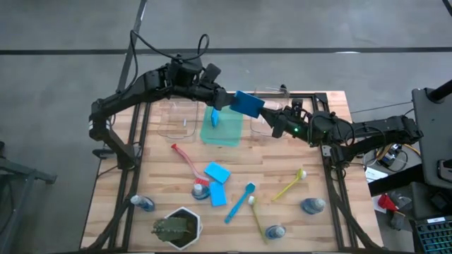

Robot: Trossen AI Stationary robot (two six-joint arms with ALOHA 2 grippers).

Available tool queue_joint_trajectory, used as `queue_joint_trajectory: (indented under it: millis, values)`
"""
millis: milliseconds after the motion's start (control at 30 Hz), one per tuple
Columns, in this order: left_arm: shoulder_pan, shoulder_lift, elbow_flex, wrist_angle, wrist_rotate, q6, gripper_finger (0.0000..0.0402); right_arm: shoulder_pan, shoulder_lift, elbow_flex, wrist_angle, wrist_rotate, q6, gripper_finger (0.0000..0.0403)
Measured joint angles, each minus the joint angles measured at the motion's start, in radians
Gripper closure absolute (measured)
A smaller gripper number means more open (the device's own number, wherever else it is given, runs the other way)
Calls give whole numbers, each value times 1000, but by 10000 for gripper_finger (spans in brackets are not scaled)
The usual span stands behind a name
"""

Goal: Pick & Place Kitchen Sink Supplies
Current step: Put the sponge into the green bin

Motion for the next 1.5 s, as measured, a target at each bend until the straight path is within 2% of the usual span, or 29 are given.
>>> queue_joint_trajectory:
  millis: [333, 600, 800, 1000, 1200, 1300, 1500]
  values:
    - [0, 0, -4, 2, -4, -2, 331, 0, -2, 0, 7, -5, -16, 256]
    - [4, -2, -7, -1, -11, -2, 339, 0, -51, 0, -8, -19, -64, 211]
    - [8, -2, -13, -3, -40, -2, 365, 0, -75, 0, -29, -30, -79, 204]
    - [10, -3, -13, -43, -60, -3, 374, 2, -145, -1, -31, -56, -114, 204]
    - [11, -2, -13, -145, -151, -10, 376, 2, -237, 0, -40, -58, -186, 207]
    - [17, 5, -14, -198, -208, -19, 376, 2, -277, 0, -79, -57, -210, 207]
    - [27, 43, -15, -239, -227, -86, 377, 2, -319, 0, -198, -56, -214, 209]
